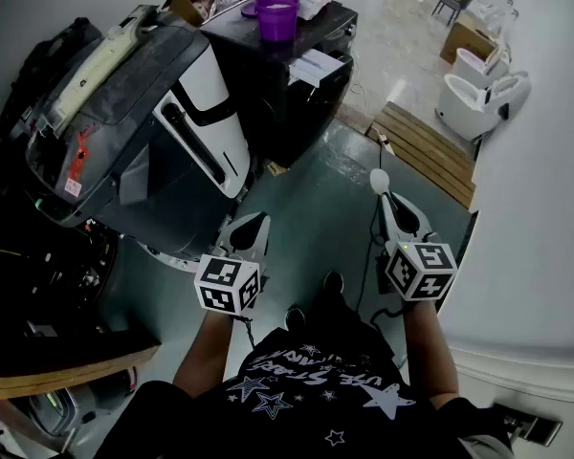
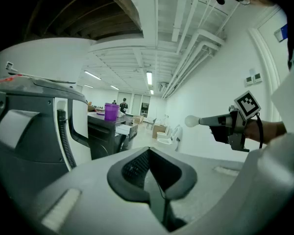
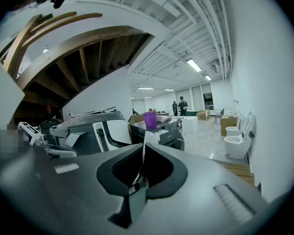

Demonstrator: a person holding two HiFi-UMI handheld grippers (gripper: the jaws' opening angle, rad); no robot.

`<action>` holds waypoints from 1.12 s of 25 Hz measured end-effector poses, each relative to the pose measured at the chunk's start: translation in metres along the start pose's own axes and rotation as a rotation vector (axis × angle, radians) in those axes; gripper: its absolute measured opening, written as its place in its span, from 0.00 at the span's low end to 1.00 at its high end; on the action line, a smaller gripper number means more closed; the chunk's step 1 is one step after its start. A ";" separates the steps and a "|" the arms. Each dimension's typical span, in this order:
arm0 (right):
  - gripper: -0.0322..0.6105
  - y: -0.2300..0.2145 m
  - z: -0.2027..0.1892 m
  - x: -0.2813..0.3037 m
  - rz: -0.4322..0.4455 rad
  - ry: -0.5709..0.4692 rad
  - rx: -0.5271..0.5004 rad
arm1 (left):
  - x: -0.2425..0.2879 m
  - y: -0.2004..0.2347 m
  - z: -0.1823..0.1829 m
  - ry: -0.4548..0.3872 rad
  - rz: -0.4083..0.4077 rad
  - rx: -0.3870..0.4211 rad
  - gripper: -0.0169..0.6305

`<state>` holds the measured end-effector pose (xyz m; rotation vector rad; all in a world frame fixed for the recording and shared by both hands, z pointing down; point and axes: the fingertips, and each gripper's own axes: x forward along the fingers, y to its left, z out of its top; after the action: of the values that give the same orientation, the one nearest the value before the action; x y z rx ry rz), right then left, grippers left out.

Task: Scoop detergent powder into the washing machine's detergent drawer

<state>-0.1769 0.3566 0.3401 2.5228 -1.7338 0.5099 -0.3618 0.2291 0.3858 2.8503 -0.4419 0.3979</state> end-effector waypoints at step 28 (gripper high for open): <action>0.11 -0.040 0.008 0.034 -0.009 0.009 0.015 | 0.042 0.018 0.007 0.021 0.009 -0.027 0.03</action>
<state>-0.1273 0.3396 0.3488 2.5331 -1.7207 0.5345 -0.3273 0.1999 0.3951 2.8166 -0.4524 0.4202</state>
